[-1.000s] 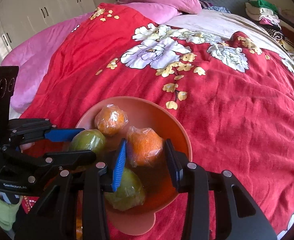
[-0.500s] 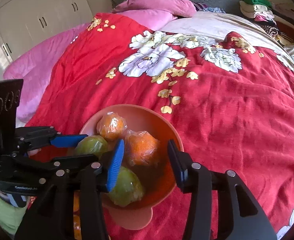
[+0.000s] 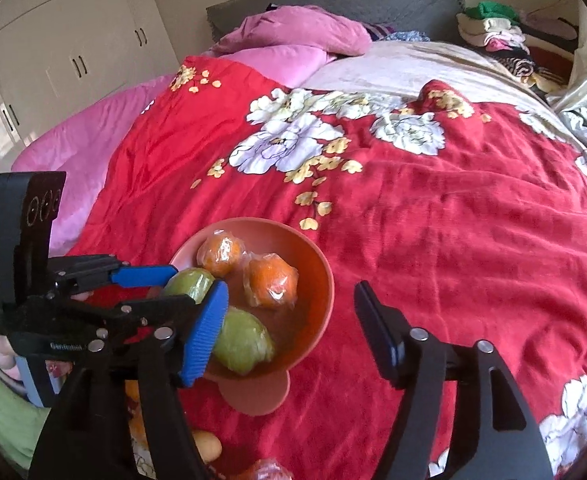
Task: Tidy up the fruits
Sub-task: 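Open the right tool, then the left tool, releasing both fruits in the bowl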
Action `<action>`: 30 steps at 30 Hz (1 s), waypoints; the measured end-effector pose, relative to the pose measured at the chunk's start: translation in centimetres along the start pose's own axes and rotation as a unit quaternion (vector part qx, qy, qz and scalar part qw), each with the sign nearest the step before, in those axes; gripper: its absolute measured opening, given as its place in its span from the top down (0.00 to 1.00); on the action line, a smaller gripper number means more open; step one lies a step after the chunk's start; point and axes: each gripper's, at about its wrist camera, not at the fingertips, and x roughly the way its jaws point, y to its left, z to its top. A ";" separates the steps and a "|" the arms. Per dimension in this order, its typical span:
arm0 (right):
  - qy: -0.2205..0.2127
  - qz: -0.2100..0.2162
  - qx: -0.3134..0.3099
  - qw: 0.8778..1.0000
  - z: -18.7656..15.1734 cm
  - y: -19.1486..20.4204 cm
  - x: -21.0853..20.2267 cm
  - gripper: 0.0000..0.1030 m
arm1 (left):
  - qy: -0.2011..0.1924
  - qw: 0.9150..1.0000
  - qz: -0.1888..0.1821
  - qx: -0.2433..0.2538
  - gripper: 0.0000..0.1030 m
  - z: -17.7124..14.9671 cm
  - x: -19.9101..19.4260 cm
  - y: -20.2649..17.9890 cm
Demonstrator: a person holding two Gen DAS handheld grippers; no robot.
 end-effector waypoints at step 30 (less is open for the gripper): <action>-0.053 -0.035 -0.033 0.997 -3.1 2.8 -6.1 0.14 | -0.058 0.997 0.038 0.023 0.10 -1.4 -6.4 -0.4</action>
